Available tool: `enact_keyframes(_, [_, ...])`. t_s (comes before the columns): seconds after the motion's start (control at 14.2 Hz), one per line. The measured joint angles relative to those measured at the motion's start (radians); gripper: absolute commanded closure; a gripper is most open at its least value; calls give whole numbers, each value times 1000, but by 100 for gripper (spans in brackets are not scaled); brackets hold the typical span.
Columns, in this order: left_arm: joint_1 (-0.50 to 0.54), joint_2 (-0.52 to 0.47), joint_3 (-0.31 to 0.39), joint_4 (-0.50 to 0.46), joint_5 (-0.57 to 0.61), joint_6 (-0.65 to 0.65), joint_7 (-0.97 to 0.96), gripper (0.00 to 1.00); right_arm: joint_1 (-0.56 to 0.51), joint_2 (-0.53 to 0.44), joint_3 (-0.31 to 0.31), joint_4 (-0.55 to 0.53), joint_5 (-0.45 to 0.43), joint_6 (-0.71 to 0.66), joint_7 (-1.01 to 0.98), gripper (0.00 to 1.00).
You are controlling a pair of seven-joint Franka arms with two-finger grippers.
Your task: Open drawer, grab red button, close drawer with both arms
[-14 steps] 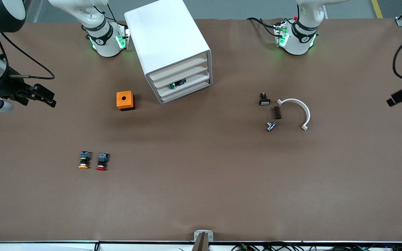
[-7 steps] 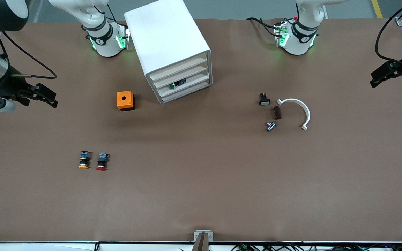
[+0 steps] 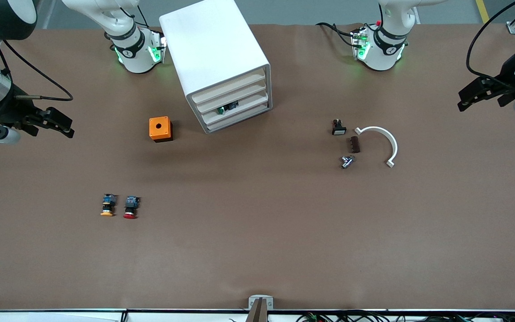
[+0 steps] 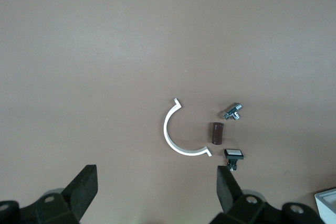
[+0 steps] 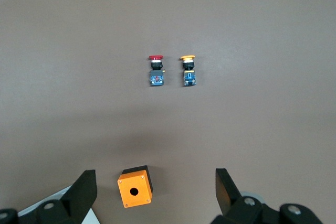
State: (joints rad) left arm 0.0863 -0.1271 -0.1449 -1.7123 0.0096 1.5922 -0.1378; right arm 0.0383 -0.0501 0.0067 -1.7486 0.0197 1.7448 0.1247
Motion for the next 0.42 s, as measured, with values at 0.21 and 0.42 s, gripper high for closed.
enact_keyframes(0.21, [-1,0,-5,0,0,0,-6,0,0,0,-1,0,0,0,0,0])
enact_keyframes(0.42, [-1,0,-5,0,0,0,-6,0,0,0,-1,0,0,0,0,0])
